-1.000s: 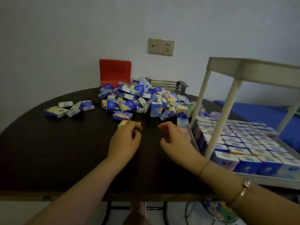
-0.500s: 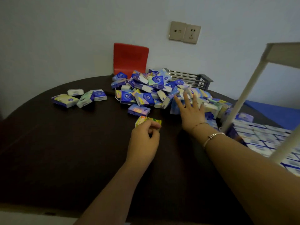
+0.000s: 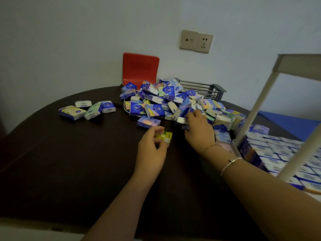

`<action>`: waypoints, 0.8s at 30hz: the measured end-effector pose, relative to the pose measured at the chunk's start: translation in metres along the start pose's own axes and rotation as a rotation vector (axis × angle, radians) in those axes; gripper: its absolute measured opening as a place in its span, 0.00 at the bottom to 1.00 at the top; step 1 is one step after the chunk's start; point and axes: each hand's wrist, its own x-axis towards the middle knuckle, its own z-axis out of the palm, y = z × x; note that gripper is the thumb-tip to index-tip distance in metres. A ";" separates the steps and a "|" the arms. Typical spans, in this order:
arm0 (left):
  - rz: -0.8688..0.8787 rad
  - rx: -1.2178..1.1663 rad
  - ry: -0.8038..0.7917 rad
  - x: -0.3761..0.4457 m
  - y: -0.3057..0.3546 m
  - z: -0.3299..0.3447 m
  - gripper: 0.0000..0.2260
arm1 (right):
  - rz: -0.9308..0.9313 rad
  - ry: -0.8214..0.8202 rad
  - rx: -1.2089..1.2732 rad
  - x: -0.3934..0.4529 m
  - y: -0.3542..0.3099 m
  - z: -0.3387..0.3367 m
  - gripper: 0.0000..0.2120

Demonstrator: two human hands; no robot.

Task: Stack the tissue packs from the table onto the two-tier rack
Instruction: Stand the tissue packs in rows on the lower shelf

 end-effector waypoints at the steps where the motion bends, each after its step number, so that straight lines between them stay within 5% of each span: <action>1: 0.028 0.011 0.013 0.000 -0.001 -0.001 0.20 | -0.019 0.020 0.086 -0.005 -0.004 -0.003 0.17; 5: 0.113 0.061 0.036 -0.001 -0.003 -0.003 0.29 | -0.176 -0.007 0.415 -0.034 -0.015 -0.027 0.18; 10: 0.129 0.072 -0.029 -0.002 -0.002 -0.004 0.18 | -0.242 -0.106 0.567 -0.059 -0.015 -0.056 0.22; 13: 0.052 -0.016 -0.031 -0.004 0.002 -0.005 0.13 | -0.139 -0.094 0.725 -0.064 -0.010 -0.062 0.23; 21: -0.127 -0.386 -0.052 -0.009 0.013 -0.005 0.05 | 0.356 -0.113 1.589 -0.059 -0.024 -0.061 0.06; 24: -0.195 -0.518 -0.089 -0.009 0.015 -0.004 0.04 | 0.453 -0.102 1.701 -0.058 -0.037 -0.054 0.05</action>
